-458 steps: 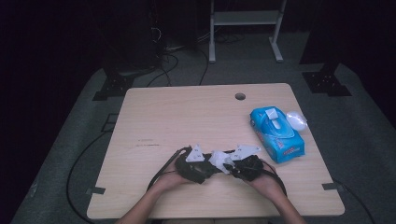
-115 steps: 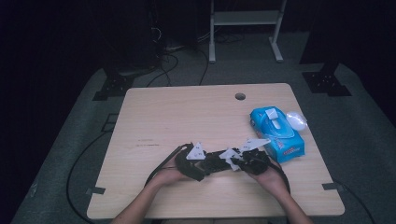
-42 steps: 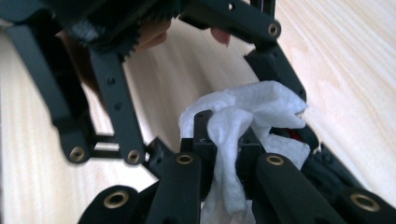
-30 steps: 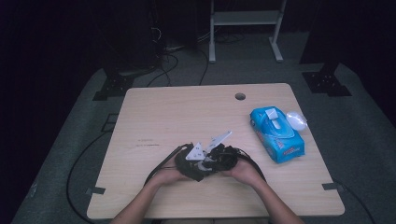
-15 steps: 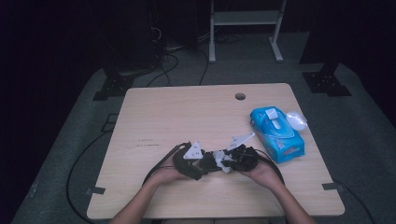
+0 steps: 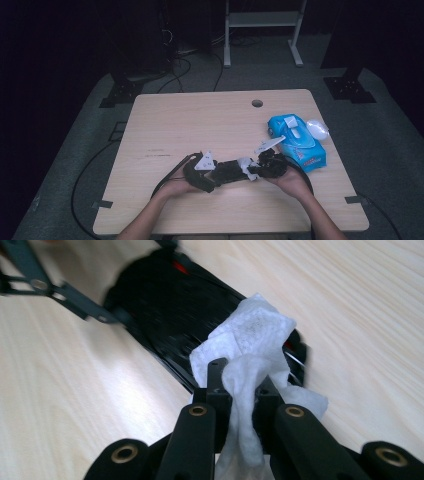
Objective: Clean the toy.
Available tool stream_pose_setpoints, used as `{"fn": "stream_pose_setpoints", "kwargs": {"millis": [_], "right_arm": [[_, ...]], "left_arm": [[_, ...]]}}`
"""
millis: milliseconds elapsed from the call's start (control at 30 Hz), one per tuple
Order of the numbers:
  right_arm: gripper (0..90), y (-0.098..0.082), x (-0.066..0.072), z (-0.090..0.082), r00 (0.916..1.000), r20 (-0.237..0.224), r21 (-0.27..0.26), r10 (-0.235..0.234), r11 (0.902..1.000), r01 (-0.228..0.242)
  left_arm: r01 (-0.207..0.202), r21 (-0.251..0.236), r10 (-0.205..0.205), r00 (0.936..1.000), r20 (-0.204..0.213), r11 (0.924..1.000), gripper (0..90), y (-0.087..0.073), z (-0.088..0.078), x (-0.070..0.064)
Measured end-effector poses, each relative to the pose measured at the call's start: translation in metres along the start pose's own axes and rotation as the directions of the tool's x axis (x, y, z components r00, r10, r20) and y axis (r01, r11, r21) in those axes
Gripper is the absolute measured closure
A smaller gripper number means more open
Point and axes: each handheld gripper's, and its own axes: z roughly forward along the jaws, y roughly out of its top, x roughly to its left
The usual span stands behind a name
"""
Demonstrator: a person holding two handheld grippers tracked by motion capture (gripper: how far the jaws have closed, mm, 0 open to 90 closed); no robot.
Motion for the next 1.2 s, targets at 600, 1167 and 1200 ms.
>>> {"fn": "stream_pose_setpoints", "kwargs": {"millis": [600,1167,1200], "right_arm": [[82.9,0.025,0.006,0.019,0.9904,0.137,-0.019,-0.015,0.9997,0.018],[82.9,-0.001,0.013,0.001,0.9967,-0.054,-0.015,0.061,0.998,-0.061],[82.9,-0.003,0.011,0.002,0.996,-0.059,-0.02,0.067,0.9975,-0.068]], "left_arm": [[-0.012,-0.007,0.012,0.9997,0.022,0.9999,24.1,0.0,0.0,-0.002],[0.01,-0.005,-0.01,0.9994,0.034,0.9999,23.9,-0.001,0.001,0.001],[0.011,-0.007,-0.011,0.9994,0.034,0.9999,23.9,-0.001,0.0,0.001]]}}
